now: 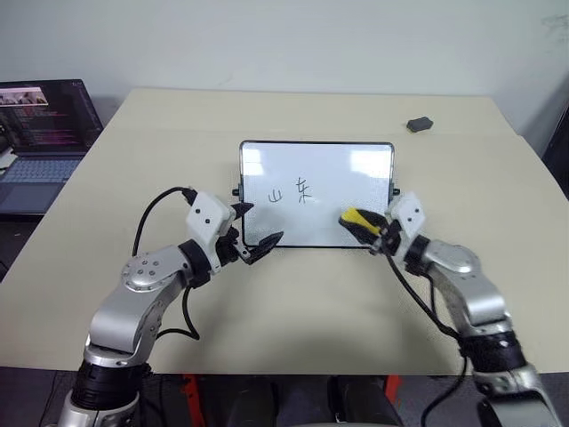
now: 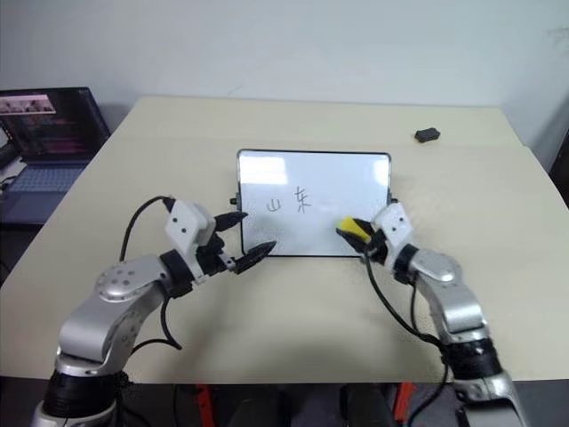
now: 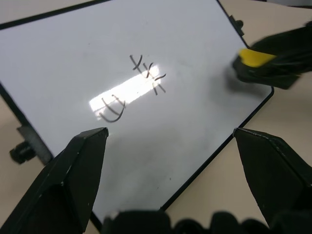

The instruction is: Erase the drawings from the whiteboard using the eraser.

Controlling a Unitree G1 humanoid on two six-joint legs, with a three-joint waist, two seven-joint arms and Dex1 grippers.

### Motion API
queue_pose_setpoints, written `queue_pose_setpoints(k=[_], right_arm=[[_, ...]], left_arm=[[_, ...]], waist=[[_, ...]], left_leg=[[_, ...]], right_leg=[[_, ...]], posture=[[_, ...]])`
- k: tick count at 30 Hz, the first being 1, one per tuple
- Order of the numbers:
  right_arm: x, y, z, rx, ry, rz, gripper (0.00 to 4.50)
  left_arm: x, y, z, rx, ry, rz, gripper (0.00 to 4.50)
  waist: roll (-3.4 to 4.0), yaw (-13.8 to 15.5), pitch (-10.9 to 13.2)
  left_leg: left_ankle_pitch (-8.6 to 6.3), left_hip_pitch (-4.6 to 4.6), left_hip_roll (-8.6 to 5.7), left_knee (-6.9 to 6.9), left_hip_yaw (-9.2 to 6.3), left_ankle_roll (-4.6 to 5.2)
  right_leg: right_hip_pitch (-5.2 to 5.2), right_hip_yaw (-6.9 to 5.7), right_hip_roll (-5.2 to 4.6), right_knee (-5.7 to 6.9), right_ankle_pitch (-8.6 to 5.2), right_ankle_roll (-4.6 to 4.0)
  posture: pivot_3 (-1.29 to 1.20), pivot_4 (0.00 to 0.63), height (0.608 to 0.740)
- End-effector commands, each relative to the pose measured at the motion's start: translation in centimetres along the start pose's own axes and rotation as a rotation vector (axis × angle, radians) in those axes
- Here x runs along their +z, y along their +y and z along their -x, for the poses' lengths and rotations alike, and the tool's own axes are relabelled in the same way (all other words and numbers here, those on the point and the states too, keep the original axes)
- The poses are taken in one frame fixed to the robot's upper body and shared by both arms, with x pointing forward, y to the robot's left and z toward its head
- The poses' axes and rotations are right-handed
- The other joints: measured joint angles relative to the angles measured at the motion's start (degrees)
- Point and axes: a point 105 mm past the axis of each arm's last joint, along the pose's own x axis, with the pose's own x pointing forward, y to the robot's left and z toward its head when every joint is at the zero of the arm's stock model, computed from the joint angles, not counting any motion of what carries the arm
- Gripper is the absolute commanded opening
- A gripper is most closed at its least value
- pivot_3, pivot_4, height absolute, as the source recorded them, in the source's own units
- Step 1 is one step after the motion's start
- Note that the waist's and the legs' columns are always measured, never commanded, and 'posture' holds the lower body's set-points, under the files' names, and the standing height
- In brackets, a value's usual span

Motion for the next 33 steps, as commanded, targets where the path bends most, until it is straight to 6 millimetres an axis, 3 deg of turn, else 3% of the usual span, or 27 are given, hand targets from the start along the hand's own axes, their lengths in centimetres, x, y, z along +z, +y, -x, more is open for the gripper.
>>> queue_pose_setpoints(k=[1,6,12,16,23,26,33], right_arm=[[0.7,1.7,1.2,0.088,0.023,-0.006,1.09],[0.7,2.1,1.3,0.099,0.037,-0.017,1.09],[2.3,1.7,0.6,0.063,-0.049,-0.006,1.09],[2.4,2.0,0.5,0.060,-0.060,-0.012,1.09],[3.5,2.1,-0.8,0.030,-0.128,0.019,1.09],[5.6,1.9,-1.7,-0.005,-0.215,0.124,1.09],[8.4,-0.3,-3.7,-0.127,-0.311,0.294,1.09]], left_arm=[[0.8,0.3,0.8,0.037,-0.007,-0.035,4.50],[0.4,0.6,1.1,0.093,0.007,-0.013,4.50],[-1.2,1.3,1.8,0.177,0.066,0.035,4.50],[-1.2,2.7,2.1,0.280,0.050,0.053,4.50],[0.1,2.7,1.6,0.314,-0.009,0.046,4.50],[0.5,1.9,1.4,0.242,-0.022,0.036,4.50],[1.3,2.6,1.2,0.258,-0.049,0.026,4.50]], waist=[[-0.01,0.0,0.0],[-0.02,-0.4,0.0],[-0.03,-0.3,0.0],[-0.04,0.0,0.0],[-0.04,-0.1,0.0],[-0.04,-0.1,0.0],[-0.04,-0.2,0.0]], left_leg=[[0.00,0.00,-0.01,0.01,0.01,0.00],[0.01,0.17,0.02,0.01,0.05,0.00],[0.01,0.16,0.01,0.02,0.05,0.00],[0.00,0.10,0.01,0.02,0.00,0.00],[0.01,0.11,0.00,0.02,0.01,-0.01],[0.01,0.12,-0.01,0.02,0.03,-0.01],[0.02,0.12,0.00,0.02,0.03,-0.03]], right_leg=[[0.00,0.01,0.00,0.01,0.00,0.00],[0.05,0.04,0.06,0.15,0.00,0.00],[0.06,0.05,0.06,0.11,0.00,0.00],[0.06,0.01,0.04,0.07,0.00,0.00],[0.06,0.01,0.03,0.10,0.00,0.00],[0.06,0.02,0.03,0.10,0.00,0.00],[0.03,0.00,0.03,0.11,0.00,0.00]], posture=[[0.00,0.150,0.740],[0.00,0.150,0.740],[0.00,0.150,0.740],[0.00,0.150,0.740],[0.00,0.150,0.740],[0.00,0.150,0.740],[0.00,0.150,0.740]])
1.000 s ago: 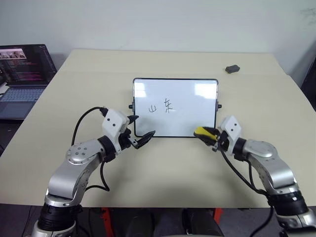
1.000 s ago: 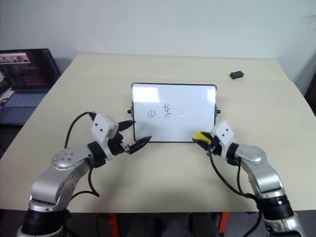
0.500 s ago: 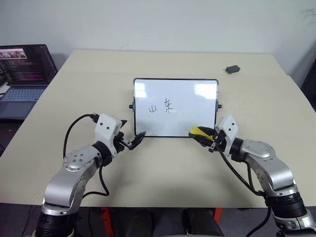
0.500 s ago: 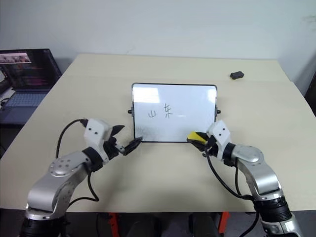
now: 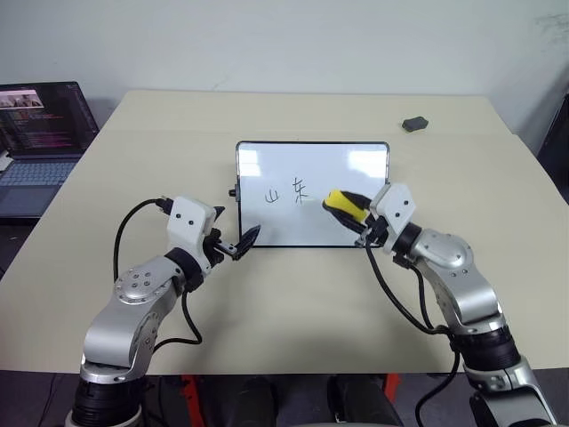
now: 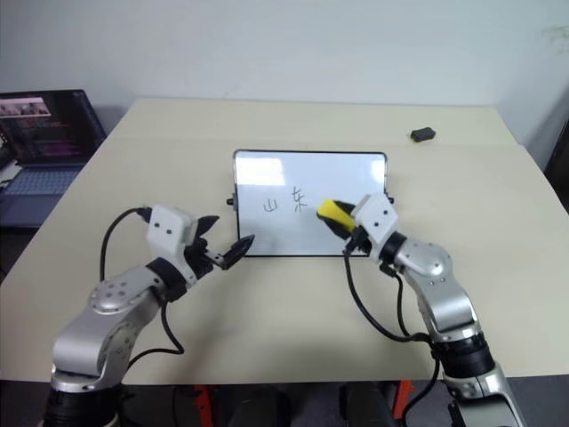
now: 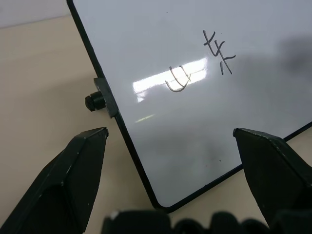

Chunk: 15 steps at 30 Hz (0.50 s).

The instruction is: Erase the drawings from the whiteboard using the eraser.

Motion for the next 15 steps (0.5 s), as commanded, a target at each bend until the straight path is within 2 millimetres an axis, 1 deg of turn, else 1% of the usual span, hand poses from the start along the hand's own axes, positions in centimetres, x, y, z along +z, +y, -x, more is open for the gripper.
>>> queue_pose_setpoints(k=[1,4,7,10,15], right_arm=[[1.1,-1.4,-1.6,-0.062,-0.056,0.088,1.09],[1.5,-2.2,-3.6,-0.098,-0.075,0.137,1.09],[1.9,-2.4,-5.5,-0.106,-0.089,0.177,1.09],[1.3,-2.6,-7.0,-0.117,-0.072,0.187,1.09],[0.5,-2.4,-8.7,-0.134,-0.053,0.198,1.09]], left_arm=[[2.4,-0.1,-0.1,-0.011,-0.094,-0.037,4.50],[3.1,-0.4,-0.4,-0.048,-0.124,-0.053,4.50],[3.2,-0.2,-0.6,-0.062,-0.126,-0.059,4.50],[3.2,0.1,-0.9,-0.064,-0.124,-0.067,4.50],[3.2,0.2,-0.9,-0.076,-0.123,-0.070,4.50]], waist=[[0.00,0.0,0.0],[0.00,0.0,0.0],[0.00,-0.2,0.0],[0.00,-0.1,0.0],[0.00,-0.2,0.0]], left_leg=[[0.00,0.00,0.00,0.01,0.00,0.00],[0.00,0.01,-0.01,0.02,0.05,0.00],[0.01,0.00,0.01,-0.01,0.07,-0.02],[0.01,-0.01,0.02,-0.02,0.07,-0.02],[0.00,-0.03,0.01,-0.01,0.09,-0.01]], right_leg=[[0.01,0.01,0.00,0.00,0.00,0.00],[0.00,0.03,0.00,0.02,0.01,-0.01],[-0.05,0.02,0.00,0.02,0.01,-0.01],[-0.06,0.02,0.00,0.01,0.01,-0.02],[-0.06,0.04,-0.04,0.00,0.01,-0.02]], posture=[[0.00,0.150,0.740],[0.00,0.150,0.740],[0.00,0.150,0.740],[0.00,0.150,0.740],[0.00,0.150,0.740]])
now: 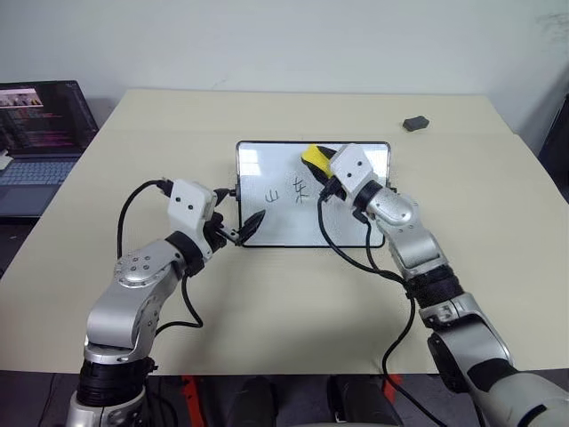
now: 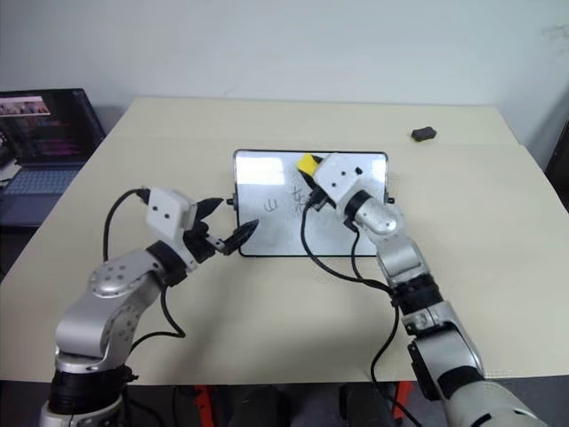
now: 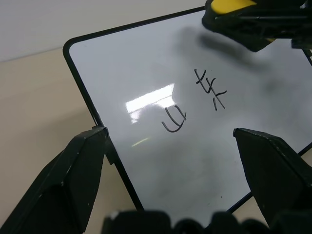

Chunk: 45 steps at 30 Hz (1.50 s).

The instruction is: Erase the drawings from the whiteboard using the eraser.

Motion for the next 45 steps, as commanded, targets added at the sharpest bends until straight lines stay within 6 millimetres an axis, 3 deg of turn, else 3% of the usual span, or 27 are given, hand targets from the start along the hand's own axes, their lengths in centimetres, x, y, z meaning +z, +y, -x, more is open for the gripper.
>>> queue_pose_setpoints(k=[1,5,10,16,19,24,29,34,38,41,43,45], right_arm=[[0.6,-0.1,-1.1,-0.026,-0.026,0.036,1.09],[-2.1,1.3,-1.1,0.006,0.066,0.041,1.09],[-6.4,4.1,1.7,0.169,0.239,0.021,1.09],[-8.4,5.7,4.7,0.287,0.337,-0.020,1.09],[-7.8,5.0,4.7,0.273,0.323,-0.010,1.09],[-3.0,0.0,2.0,0.030,0.145,0.046,1.09],[-1.2,-2.5,0.7,-0.090,0.092,0.064,1.09],[-3.0,-1.0,1.2,-0.005,0.159,0.075,1.09],[-4.3,3.1,2.9,0.203,0.202,0.054,1.09],[-4.2,4.9,3.7,0.296,0.210,0.027,1.09],[-3.4,4.6,3.5,0.290,0.192,0.038,1.09],[-2.5,3.2,2.8,0.214,0.167,0.056,1.09]], left_arm=[[1.1,0.0,0.0,-0.015,-0.041,-0.033,4.50],[0.7,0.0,0.2,-0.017,-0.028,-0.030,4.50],[0.3,0.8,0.8,0.012,-0.009,-0.037,4.50],[0.3,0.8,0.8,0.011,-0.010,-0.044,4.50],[0.2,0.6,0.6,0.001,-0.011,-0.042,4.50],[0.1,0.2,0.4,-0.014,-0.011,-0.040,4.50],[0.0,-0.2,0.3,-0.029,-0.007,-0.037,4.50],[0.0,-0.4,0.3,-0.034,-0.009,-0.037,4.50],[0.0,-0.4,0.3,-0.034,-0.008,-0.037,4.50],[0.1,-0.5,0.3,-0.035,-0.007,-0.036,4.50],[0.1,-0.5,0.3,-0.037,-0.005,-0.036,4.50],[0.0,-0.5,0.3,-0.039,-0.003,-0.035,4.50]], waist=[[0.00,0.0,0.0],[0.01,0.0,0.0],[-0.02,0.0,-0.1],[-0.04,0.1,-0.2],[-0.04,0.1,-0.2],[-0.04,0.0,-0.1],[-0.03,0.0,-0.1],[-0.03,0.0,-0.1],[-0.05,0.0,-0.1],[-0.04,0.0,-0.1],[-0.03,-0.1,-0.1],[-0.03,-0.1,-0.1]], left_leg=[[0.00,0.00,0.00,0.00,0.00,0.00],[0.00,0.00,0.01,0.00,-0.01,0.00],[-0.01,0.15,0.01,0.01,-0.02,0.01],[0.00,0.35,-0.01,0.11,-0.09,0.02],[0.04,0.41,-0.01,0.14,-0.11,0.04],[0.19,0.38,-0.03,0.14,-0.13,0.04],[0.20,0.13,-0.03,0.06,-0.09,0.03],[0.16,-0.07,0.03,-0.05,-0.02,-0.02],[0.12,-0.03,0.02,-0.04,-0.03,0.00],[0.12,0.09,0.02,0.00,-0.02,0.00],[0.13,0.15,0.02,0.00,-0.01,0.00],[0.15,0.16,0.02,0.01,-0.03,0.00]], right_leg=[[0.00,-0.01,0.00,0.00,0.00,0.00],[-0.01,-0.01,0.00,0.02,0.00,0.00],[0.10,-0.01,0.00,0.08,0.00,0.00],[0.35,-0.05,0.00,0.12,0.08,-0.01],[0.41,-0.07,0.01,0.12,0.20,0.00],[0.38,-0.07,0.02,0.12,0.30,-0.01],[0.11,-0.05,0.02,0.07,0.34,-0.02],[-0.06,-0.03,0.02,-0.05,0.19,-0.01],[0.00,-0.03,0.00,-0.08,0.19,-0.01],[0.07,-0.02,0.00,0.02,0.19,-0.01],[0.08,-0.01,0.01,0.08,0.22,-0.03],[0.08,-0.04,0.02,0.12,0.26,-0.05]], posture=[[0.00,0.150,0.740],[0.00,0.150,0.740],[0.00,0.150,0.740],[0.00,0.150,0.740],[0.00,0.150,0.740],[0.00,0.150,0.740],[0.00,0.150,0.740],[0.00,0.150,0.740],[0.00,0.150,0.740],[0.00,0.150,0.740],[0.00,0.150,0.740],[0.00,0.150,0.740]])
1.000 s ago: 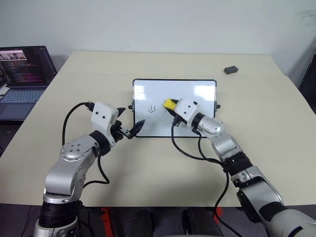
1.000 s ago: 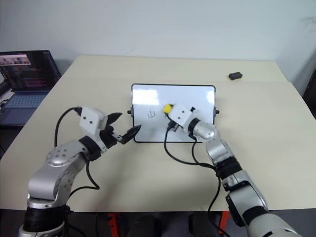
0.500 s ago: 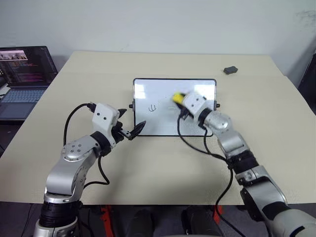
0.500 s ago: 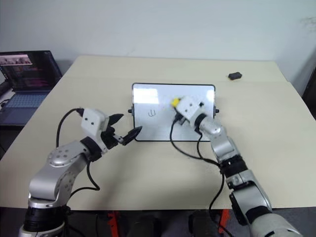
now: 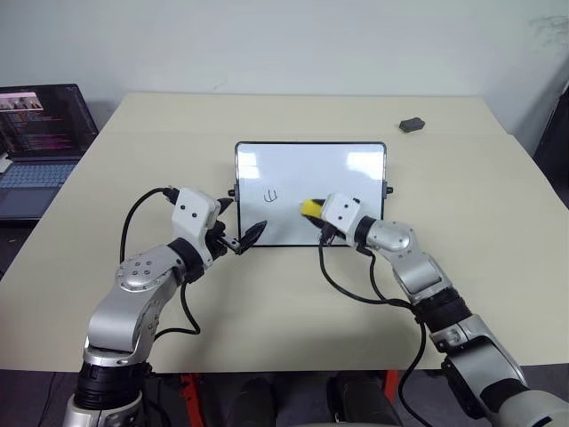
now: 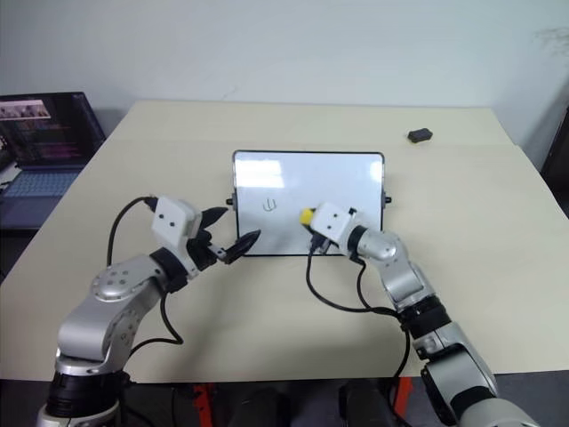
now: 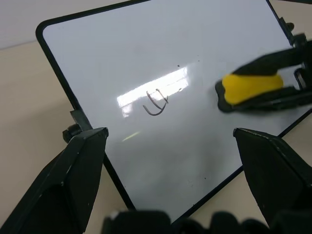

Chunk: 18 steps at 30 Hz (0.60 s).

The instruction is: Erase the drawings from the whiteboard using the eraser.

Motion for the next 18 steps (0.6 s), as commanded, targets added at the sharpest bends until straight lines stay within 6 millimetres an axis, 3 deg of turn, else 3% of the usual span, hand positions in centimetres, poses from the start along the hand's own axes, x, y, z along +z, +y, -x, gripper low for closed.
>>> queue_pose_setpoints(k=[1,5,9,11,18], right_arm=[[2.3,-3.4,0.2,-0.138,-0.054,0.038,1.09],[4.4,-7.2,0.3,-0.325,-0.120,0.041,1.09],[4.2,-7.8,-0.4,-0.346,-0.102,0.050,1.09],[3.7,-7.2,-0.8,-0.312,-0.078,0.050,1.09],[1.1,-1.6,-1.0,-0.023,0.014,0.044,1.09]], left_arm=[[1.4,-0.1,0.1,0.000,-0.043,-0.036,4.50],[1.2,0.0,0.3,0.003,-0.036,-0.036,4.50],[1.2,0.0,0.3,0.004,-0.035,-0.037,4.50],[1.2,0.0,0.3,0.005,-0.036,-0.037,4.50],[1.3,0.0,0.5,0.012,-0.037,-0.040,4.50]], waist=[[0.00,0.1,0.0],[0.00,0.1,0.0],[0.00,0.1,0.0],[0.00,0.1,0.0],[-0.01,0.1,0.0]], left_leg=[[0.01,0.00,0.00,0.01,-0.03,0.00],[0.01,-0.05,-0.01,0.00,-0.01,-0.01],[-0.01,-0.12,0.01,-0.04,-0.01,-0.03],[-0.02,-0.17,0.01,-0.08,0.00,-0.05],[-0.04,-0.18,0.01,-0.04,-0.01,-0.03]], right_leg=[[0.01,-0.03,0.01,0.00,0.00,0.00],[-0.04,-0.01,0.01,-0.03,0.01,0.00],[-0.06,-0.01,0.01,-0.15,-0.05,0.01],[-0.09,-0.01,0.00,-0.21,-0.07,0.02],[-0.11,-0.01,-0.02,-0.14,-0.08,0.02]], posture=[[0.00,0.150,0.740],[0.00,0.150,0.740],[0.00,0.150,0.740],[0.00,0.150,0.740],[0.00,0.150,0.740]])
